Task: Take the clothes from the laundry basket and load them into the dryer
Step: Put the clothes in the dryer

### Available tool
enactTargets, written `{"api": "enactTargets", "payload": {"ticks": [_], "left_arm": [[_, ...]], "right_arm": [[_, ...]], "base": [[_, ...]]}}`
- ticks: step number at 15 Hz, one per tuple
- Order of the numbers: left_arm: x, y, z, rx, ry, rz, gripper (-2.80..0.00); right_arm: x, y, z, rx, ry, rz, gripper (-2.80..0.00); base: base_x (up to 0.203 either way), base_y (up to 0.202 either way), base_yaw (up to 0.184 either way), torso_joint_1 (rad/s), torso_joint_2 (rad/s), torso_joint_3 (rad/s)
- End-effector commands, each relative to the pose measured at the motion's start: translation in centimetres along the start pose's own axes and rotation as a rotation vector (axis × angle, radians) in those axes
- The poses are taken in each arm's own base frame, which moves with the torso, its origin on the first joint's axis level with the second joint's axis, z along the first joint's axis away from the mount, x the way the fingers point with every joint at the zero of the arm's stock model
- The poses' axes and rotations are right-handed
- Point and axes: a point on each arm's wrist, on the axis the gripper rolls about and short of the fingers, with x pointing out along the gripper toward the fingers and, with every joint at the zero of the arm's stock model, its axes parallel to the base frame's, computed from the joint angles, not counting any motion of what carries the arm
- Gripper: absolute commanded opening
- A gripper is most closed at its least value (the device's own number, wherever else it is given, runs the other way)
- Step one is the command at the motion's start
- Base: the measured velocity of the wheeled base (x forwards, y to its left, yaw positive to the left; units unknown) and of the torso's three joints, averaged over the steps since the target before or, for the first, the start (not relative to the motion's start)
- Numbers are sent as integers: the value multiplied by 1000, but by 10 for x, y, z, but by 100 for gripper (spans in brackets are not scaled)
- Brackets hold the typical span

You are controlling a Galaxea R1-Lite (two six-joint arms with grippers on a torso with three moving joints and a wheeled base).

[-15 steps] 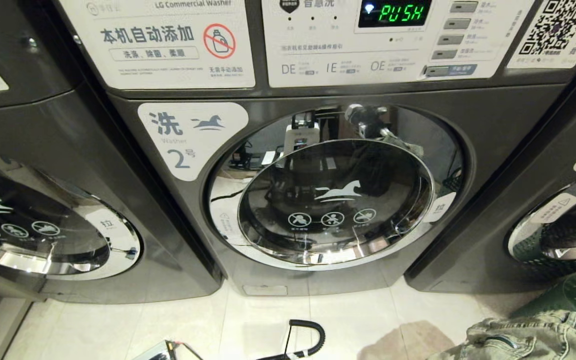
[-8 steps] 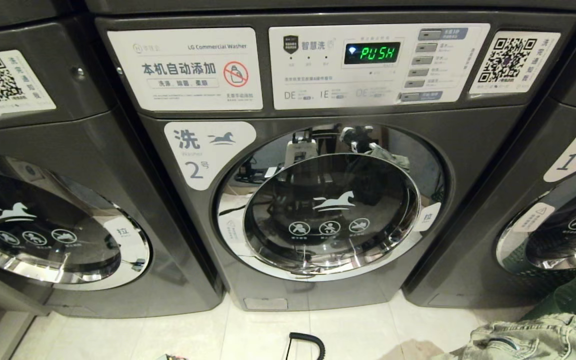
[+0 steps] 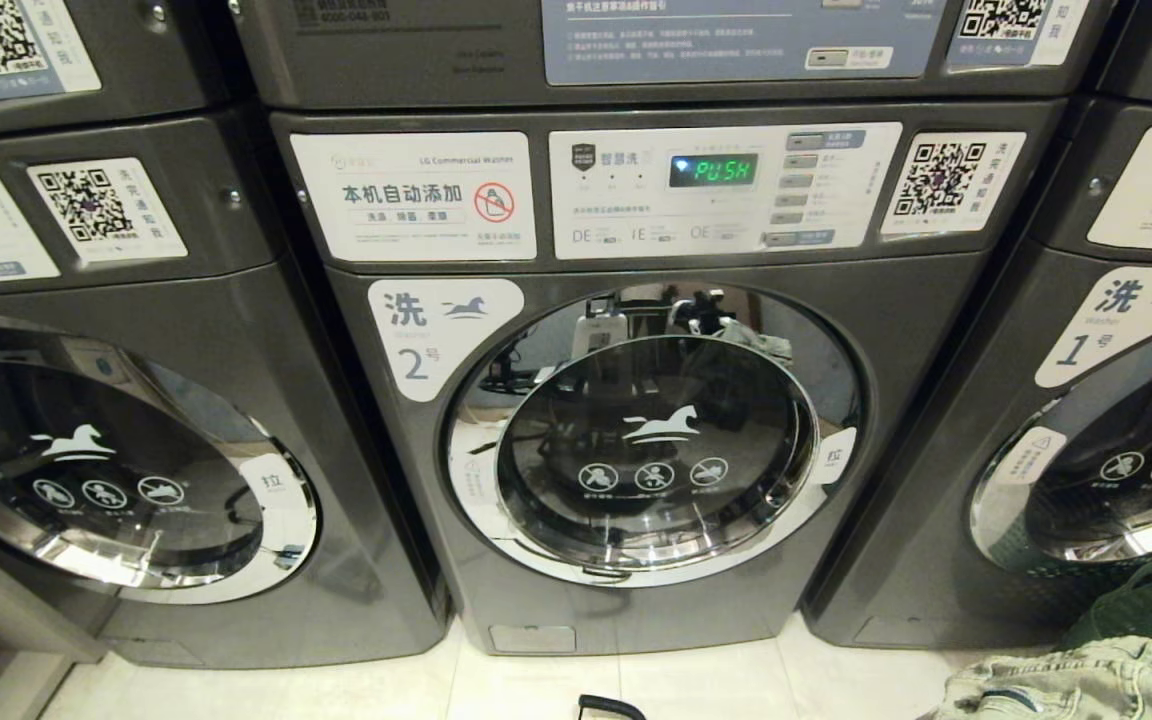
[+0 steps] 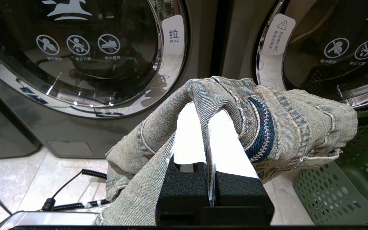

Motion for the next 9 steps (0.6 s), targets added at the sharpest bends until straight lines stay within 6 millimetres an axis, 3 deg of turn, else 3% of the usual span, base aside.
{"api": "enactTargets", "payload": {"ticks": [1, 9], "left_arm": [[0, 0, 0, 0, -1, 1, -280], [0, 0, 0, 2, -1, 1, -280]], "right_arm": [[0, 0, 0, 1, -1, 0, -280], [0, 0, 0, 1, -1, -3, -280]], "base": [[0, 0, 0, 9, 6, 66], [0, 0, 0, 0, 2, 8]]}}
